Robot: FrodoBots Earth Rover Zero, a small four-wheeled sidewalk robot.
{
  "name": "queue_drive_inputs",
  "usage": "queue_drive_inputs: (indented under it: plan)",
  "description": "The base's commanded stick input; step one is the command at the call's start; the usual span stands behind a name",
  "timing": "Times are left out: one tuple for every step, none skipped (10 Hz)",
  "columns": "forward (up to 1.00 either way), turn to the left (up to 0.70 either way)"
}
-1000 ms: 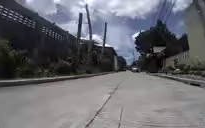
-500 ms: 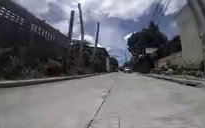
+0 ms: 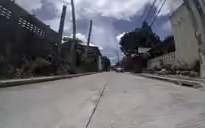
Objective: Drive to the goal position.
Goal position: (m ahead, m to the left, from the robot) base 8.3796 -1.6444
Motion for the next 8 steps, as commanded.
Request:
queue_drive_inputs:
  plan:
    - [0.70, -0.35]
    - [0.70, -0.35]
    - [0.70, -0.35]
    - [0.70, -0.35]
    - [0.70, -0.35]
    - [0.70, -0.35]
    - [0.70, -0.35]
    - [0.70, -0.35]
